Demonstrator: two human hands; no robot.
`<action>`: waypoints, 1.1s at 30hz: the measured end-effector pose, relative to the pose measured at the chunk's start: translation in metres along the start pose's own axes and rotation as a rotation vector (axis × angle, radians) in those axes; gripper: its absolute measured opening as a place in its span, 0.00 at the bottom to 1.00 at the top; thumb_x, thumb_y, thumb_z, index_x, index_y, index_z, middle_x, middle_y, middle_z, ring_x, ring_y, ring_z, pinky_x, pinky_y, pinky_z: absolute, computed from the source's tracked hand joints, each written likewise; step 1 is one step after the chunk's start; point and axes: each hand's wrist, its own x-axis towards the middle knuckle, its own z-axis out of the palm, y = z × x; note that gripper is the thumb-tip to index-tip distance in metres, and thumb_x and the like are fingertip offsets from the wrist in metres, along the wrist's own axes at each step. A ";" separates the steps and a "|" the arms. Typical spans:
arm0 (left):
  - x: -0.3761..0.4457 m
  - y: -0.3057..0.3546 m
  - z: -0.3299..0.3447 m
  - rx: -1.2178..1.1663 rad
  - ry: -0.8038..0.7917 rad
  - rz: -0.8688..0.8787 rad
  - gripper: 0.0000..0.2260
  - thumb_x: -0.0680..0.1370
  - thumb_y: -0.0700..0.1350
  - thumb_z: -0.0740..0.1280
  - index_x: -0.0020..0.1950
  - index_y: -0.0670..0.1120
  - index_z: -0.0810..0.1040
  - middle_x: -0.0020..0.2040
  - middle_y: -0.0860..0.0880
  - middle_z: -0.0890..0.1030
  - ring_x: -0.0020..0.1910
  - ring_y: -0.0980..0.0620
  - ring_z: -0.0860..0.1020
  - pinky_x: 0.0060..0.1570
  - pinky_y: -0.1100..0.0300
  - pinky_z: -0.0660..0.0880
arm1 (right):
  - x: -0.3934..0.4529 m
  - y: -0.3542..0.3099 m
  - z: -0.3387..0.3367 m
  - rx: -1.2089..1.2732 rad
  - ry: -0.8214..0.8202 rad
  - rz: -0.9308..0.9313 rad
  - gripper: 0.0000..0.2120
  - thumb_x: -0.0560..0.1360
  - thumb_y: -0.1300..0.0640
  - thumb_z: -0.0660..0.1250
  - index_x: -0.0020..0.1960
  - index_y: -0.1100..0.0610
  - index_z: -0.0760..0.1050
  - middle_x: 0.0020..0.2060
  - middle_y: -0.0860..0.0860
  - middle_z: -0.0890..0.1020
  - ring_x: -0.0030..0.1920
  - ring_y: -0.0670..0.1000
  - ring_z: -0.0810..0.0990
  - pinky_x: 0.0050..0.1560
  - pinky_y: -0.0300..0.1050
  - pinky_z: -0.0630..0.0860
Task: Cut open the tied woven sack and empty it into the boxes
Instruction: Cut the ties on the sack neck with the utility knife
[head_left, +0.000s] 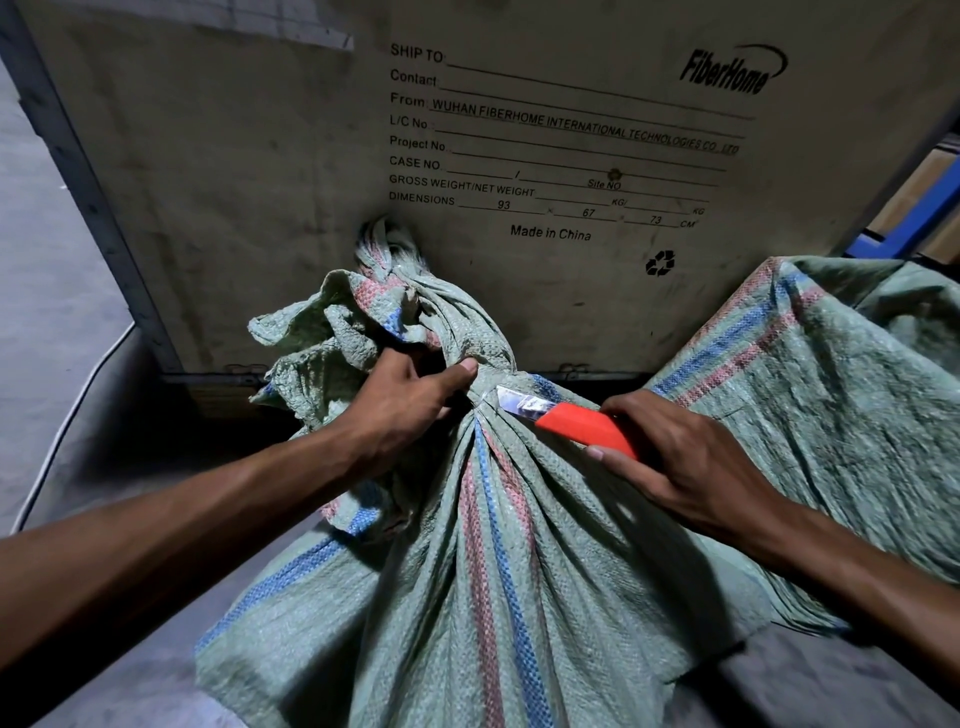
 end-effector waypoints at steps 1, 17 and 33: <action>-0.001 0.002 0.000 0.009 -0.001 0.007 0.13 0.76 0.47 0.68 0.49 0.36 0.74 0.39 0.48 0.76 0.45 0.52 0.80 0.47 0.58 0.79 | 0.000 -0.001 0.001 -0.015 0.005 0.000 0.21 0.75 0.40 0.58 0.56 0.56 0.73 0.47 0.52 0.81 0.39 0.51 0.80 0.33 0.47 0.79; -0.014 -0.001 0.011 -0.199 -0.020 -0.245 0.09 0.77 0.45 0.68 0.47 0.40 0.74 0.36 0.44 0.79 0.33 0.48 0.78 0.31 0.58 0.74 | -0.001 -0.014 0.005 -0.263 0.051 0.037 0.22 0.78 0.40 0.50 0.53 0.57 0.72 0.41 0.54 0.78 0.34 0.53 0.79 0.24 0.45 0.75; 0.007 -0.002 0.010 0.177 0.126 -0.231 0.08 0.75 0.42 0.67 0.50 0.39 0.78 0.45 0.43 0.82 0.40 0.46 0.80 0.39 0.58 0.77 | 0.017 0.001 -0.022 -0.190 0.138 0.290 0.13 0.78 0.51 0.62 0.50 0.61 0.70 0.35 0.51 0.71 0.25 0.42 0.66 0.23 0.31 0.57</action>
